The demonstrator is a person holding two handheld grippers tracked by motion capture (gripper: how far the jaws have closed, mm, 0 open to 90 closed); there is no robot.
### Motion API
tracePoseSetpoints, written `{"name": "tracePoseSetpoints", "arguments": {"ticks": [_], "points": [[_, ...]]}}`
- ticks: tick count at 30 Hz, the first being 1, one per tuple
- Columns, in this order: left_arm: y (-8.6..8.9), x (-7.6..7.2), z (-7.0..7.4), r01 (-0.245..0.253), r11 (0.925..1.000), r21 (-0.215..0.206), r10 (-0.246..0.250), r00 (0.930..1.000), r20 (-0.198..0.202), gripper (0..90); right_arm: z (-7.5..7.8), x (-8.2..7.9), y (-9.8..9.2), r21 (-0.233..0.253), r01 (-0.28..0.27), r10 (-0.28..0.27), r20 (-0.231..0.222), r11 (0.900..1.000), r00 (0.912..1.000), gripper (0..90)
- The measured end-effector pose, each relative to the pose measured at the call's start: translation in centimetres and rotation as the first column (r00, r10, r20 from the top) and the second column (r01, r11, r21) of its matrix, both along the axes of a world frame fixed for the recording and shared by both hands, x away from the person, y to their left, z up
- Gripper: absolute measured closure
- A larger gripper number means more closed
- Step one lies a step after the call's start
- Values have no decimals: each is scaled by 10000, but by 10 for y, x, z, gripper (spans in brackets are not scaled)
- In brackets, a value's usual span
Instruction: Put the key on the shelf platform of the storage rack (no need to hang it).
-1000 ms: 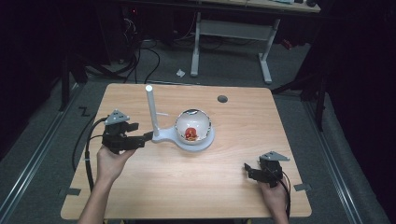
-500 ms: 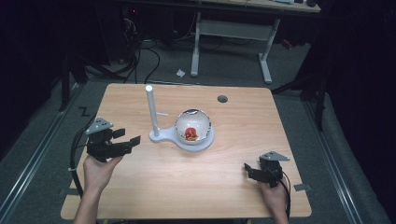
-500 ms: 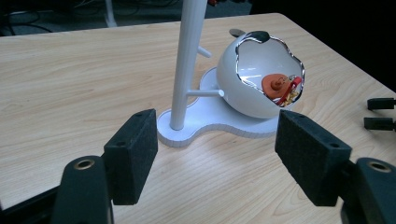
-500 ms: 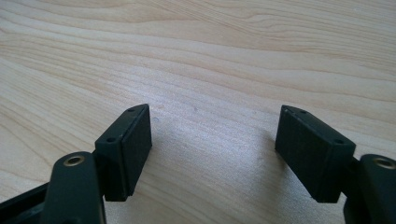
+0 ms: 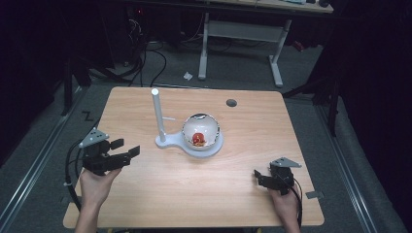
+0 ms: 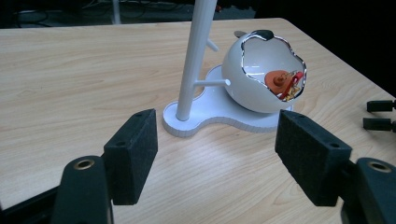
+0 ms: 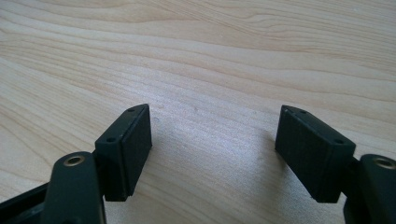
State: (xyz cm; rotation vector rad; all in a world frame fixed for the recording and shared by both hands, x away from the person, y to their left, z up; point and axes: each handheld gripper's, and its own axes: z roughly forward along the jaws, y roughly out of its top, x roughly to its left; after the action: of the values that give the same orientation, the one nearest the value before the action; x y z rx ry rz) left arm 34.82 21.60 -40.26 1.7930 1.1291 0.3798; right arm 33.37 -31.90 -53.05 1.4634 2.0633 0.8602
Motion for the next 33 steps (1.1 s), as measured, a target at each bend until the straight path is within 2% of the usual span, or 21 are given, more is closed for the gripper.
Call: {"name": "tracePoseSetpoints", "arguments": {"ticks": [3, 7, 12, 15, 21, 24, 33], "points": [[0, -3, -4, -45, 9999, 157, 46, 10000, -13, 304, 0, 0, 0, 6, 27, -27, 14, 10000, 10000, 274], [1, -11, -15, -187, 9997, -152, 187, 9998, -29, 304, 0, 0, 0, 7, 35, -35, 14, 10000, 10000, 274], [0, -14, -29, -259, 9994, -233, 252, 9992, -309, 303, 0, 1, 0, 7, 38, -38, 9, 10000, 10000, 274], [0, -17, -33, -360, 9989, -310, 352, 9990, -276, 301, 0, 1, 0, 7, 37, -37, 10, 10000, 10000, 274], [1, -19, -42, -485, 9988, -121, 479, 9981, -391, 299, 0, 1, 0, 7, 45, -45, 12, 10000, 10000, 275], [1, -20, -46, -515, 9985, -196, 506, 9977, -456, 298, 0, 1, 0, 3, 44, -44, 15, 10000, 10000, 275], [-5, -19, -58, -601, 9982, -81, 597, 9973, -429, 295, 0, 1, 0, 4, 46, -46, 12, 10000, 10000, 276]]}}
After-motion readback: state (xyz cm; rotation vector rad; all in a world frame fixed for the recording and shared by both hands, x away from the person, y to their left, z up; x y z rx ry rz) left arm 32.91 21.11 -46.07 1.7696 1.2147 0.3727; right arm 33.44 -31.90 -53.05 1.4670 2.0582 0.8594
